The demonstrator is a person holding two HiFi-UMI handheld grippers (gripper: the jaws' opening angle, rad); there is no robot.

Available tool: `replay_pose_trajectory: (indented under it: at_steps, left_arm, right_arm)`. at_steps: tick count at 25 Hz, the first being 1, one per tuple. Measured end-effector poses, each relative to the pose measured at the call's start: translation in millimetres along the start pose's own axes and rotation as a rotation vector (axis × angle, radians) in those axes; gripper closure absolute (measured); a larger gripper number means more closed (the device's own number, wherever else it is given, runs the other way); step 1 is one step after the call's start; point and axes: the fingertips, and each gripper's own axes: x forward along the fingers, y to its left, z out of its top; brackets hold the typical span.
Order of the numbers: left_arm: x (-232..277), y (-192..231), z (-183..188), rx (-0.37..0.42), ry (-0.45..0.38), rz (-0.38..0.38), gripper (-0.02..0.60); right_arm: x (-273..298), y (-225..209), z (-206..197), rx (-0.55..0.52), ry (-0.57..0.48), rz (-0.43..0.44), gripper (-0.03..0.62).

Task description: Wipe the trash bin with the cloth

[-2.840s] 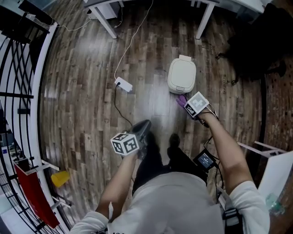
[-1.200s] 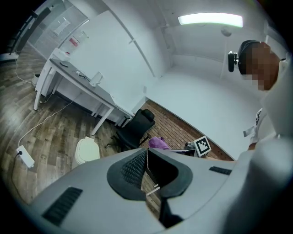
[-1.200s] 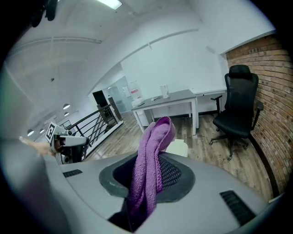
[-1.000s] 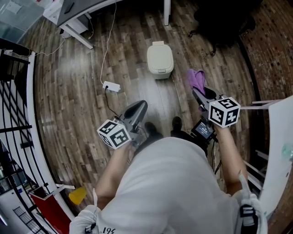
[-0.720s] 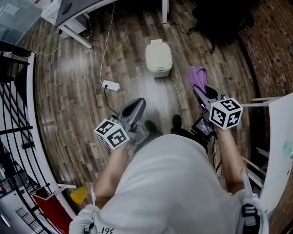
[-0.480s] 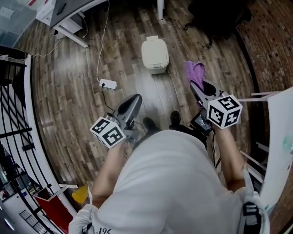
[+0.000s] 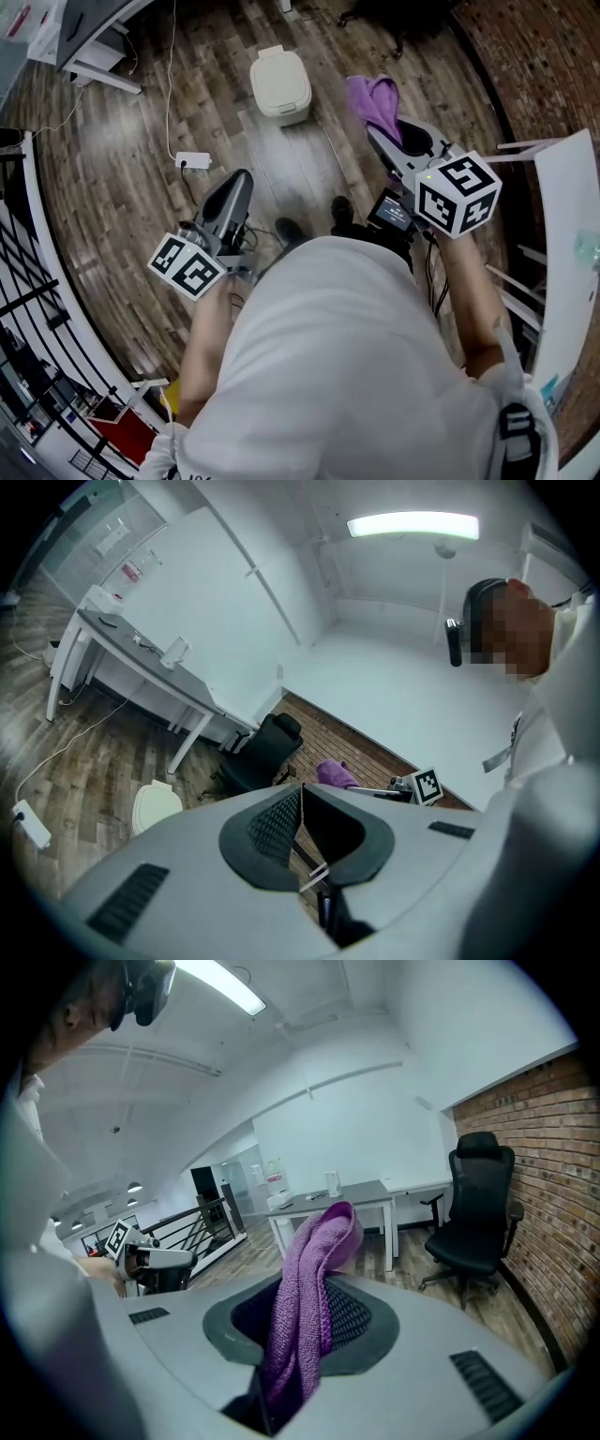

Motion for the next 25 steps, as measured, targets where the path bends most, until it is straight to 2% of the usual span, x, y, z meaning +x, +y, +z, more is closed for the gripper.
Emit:
replay_pose_trajectory:
  at_steps: [12,25]
  left_arm:
    - [14.0,-5.2,9.6,0.024,0.011,-0.027,0.574]
    - [18.5,-8.2,4.4,0.026,0.031,-0.036,0.574]
  right_arm:
    - [-5.7,-5.2,1.9,0.029,-0.001,-0.023,0.507]
    - [-7.2,-8.0,9.3,-0.011,-0.011,-0.044,0.508]
